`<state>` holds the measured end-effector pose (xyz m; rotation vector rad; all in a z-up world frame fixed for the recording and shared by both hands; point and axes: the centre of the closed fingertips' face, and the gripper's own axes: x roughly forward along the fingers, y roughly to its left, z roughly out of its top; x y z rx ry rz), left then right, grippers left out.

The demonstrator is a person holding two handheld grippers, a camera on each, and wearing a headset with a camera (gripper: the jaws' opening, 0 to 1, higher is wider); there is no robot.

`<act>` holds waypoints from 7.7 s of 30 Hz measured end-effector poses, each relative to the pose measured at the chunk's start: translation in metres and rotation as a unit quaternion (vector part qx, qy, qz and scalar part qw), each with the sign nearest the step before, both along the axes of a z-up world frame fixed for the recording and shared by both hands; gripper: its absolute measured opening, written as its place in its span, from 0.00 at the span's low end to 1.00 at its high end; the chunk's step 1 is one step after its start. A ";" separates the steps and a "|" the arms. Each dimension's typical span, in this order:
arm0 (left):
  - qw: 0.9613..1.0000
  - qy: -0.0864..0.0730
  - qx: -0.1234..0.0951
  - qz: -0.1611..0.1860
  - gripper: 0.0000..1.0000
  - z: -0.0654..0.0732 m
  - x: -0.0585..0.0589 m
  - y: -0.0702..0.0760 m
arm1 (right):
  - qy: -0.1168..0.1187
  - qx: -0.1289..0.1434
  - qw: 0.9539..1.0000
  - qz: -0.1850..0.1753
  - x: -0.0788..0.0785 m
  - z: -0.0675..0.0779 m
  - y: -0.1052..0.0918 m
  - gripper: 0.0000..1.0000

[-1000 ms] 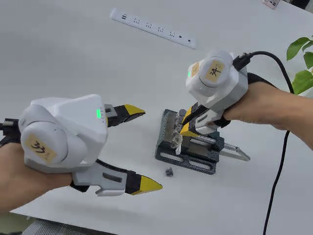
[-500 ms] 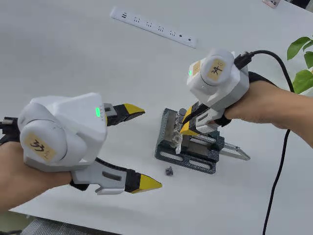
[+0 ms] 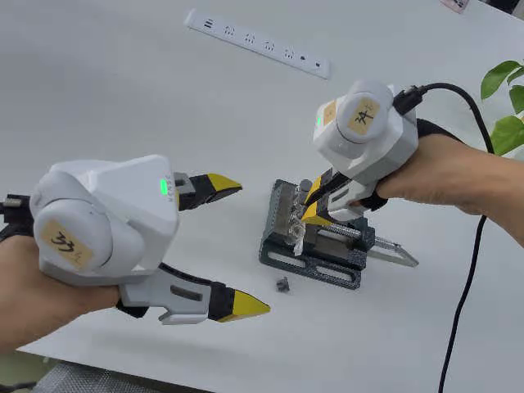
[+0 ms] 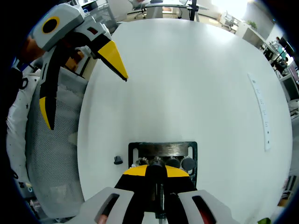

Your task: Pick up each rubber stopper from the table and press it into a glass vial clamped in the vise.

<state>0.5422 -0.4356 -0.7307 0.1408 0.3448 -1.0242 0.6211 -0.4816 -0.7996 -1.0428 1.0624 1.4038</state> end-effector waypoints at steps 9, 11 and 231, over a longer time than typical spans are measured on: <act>1.000 0.000 0.000 0.000 0.78 0.000 0.001 -0.001 | -0.002 0.005 1.000 -0.001 0.001 0.003 0.000 0.09; 1.000 0.001 -0.001 0.000 0.78 0.000 0.001 -0.001 | -0.001 0.008 1.000 -0.004 0.002 0.004 0.000 0.09; 0.999 0.024 0.013 -0.024 0.72 -0.004 -0.001 -0.010 | 0.018 0.238 0.923 -0.301 0.005 0.001 -0.005 0.07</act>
